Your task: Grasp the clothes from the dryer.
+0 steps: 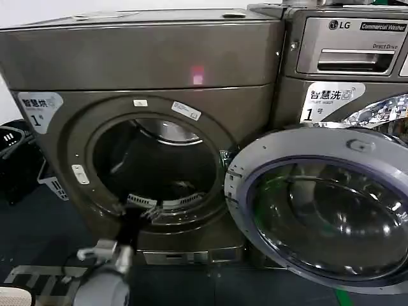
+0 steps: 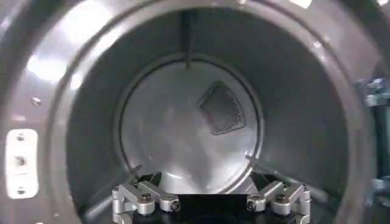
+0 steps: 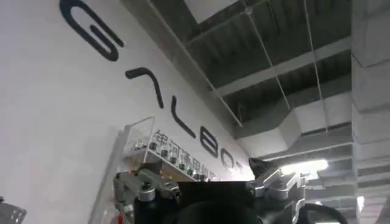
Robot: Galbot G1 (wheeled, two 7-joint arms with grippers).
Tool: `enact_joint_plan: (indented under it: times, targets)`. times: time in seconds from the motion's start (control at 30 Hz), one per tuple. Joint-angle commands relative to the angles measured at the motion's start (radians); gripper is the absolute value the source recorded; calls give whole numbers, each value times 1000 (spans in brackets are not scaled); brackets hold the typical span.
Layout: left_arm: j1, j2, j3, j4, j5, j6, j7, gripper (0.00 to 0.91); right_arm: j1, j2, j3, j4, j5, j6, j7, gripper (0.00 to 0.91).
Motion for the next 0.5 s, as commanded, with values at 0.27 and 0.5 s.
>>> enact_joint_plan:
  times: [0.27, 0.5]
  targets:
    - [-587, 124, 117, 670, 2, -29, 47, 907, -18, 11, 3, 10, -5, -13, 0, 907]
    - [-855, 288, 357, 964, -1, -55, 241, 907, -2, 20, -8, 18, 6, -13, -7, 907]
